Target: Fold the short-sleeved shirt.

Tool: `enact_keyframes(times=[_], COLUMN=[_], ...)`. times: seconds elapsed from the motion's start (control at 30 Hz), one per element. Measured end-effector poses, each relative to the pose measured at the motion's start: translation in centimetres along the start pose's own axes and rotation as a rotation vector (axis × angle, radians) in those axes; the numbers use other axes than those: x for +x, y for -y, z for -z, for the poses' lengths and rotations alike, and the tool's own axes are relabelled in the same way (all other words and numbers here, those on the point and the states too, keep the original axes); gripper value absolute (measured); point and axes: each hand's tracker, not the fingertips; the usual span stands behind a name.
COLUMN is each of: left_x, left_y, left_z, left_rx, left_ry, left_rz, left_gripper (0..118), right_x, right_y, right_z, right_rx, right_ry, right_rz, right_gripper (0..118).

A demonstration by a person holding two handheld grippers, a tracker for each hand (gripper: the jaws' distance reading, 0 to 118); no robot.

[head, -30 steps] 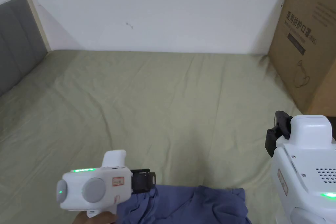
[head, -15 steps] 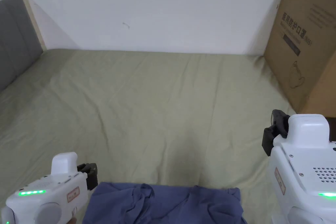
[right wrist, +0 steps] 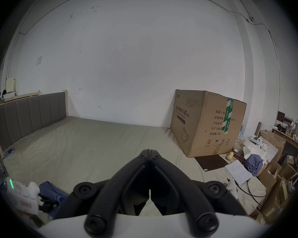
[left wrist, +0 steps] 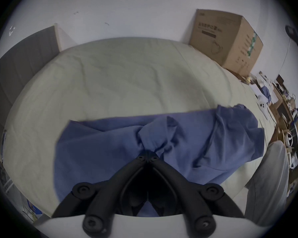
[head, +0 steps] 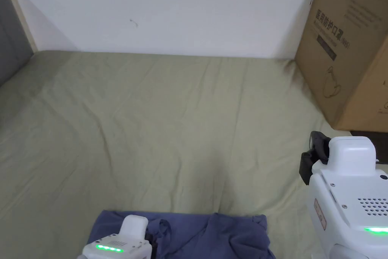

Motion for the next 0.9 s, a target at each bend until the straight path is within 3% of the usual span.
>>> enact_keyframes(times=[0.2,0.27,0.4,0.5,0.63,0.83,0.9], left_x=[2.0,1.2,0.4,-0.5,-3.6,-10.2,-12.6], left_y=[0.9,0.8,0.2,-0.9,-3.3,-4.9,-4.5], left_z=[2.8,2.2,1.0,-1.7,-6.5,-9.9,-9.5], left_rx=[-0.032,-0.019,-0.023,0.065,0.156,0.145,0.100], left_ry=[-0.008,0.022,0.050,0.126,0.249,0.280,0.279], left_rz=[-0.030,-0.099,-0.095,-0.178,-0.264,-0.345,-0.384], left_gripper=[0,0,0,0,0,1,13], right_x=[0.9,1.0,1.0,0.9,0.5,-0.6,-1.1], right_y=[0.2,0.2,0.0,-0.3,-0.8,-1.0,-1.0], right_z=[-0.3,-0.7,-1.0,-1.5,-1.7,-1.3,-1.2], right_rx=[-0.011,-0.006,-0.001,0.010,0.024,0.030,0.028], right_ry=[0.017,0.020,0.018,0.014,0.007,-0.011,-0.016], right_rz=[-0.001,-0.002,0.002,0.003,-0.004,0.003,0.001], right_gripper=[0,0,0,0,0,0,0])
